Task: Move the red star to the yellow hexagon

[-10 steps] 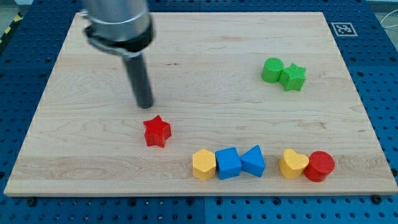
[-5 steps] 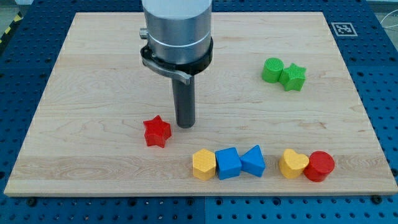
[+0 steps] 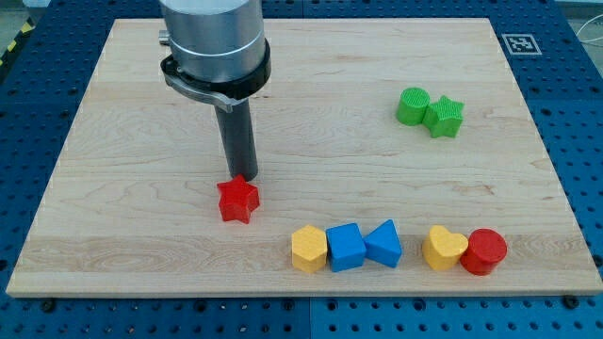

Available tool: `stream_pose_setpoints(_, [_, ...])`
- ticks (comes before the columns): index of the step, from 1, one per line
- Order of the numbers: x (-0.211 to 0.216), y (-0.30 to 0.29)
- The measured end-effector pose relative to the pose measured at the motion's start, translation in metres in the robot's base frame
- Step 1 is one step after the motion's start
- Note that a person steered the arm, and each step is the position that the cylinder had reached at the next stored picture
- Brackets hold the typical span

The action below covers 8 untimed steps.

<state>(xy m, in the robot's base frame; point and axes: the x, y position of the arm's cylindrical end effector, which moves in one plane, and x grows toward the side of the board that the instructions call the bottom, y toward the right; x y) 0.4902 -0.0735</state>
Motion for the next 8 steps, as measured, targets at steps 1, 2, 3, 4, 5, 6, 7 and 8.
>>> stream_pose_setpoints(1, [0.014, 0.000])
stream_pose_setpoints(2, [0.031, 0.000])
stream_pose_setpoints(3, [0.050, 0.000])
stream_pose_setpoints(4, [0.053, -0.002])
stream_pose_setpoints(5, [0.040, -0.021])
stream_pose_setpoints(6, [0.037, -0.050])
stream_pose_setpoints(7, [0.040, -0.066])
stream_pose_setpoints(8, [0.052, -0.066])
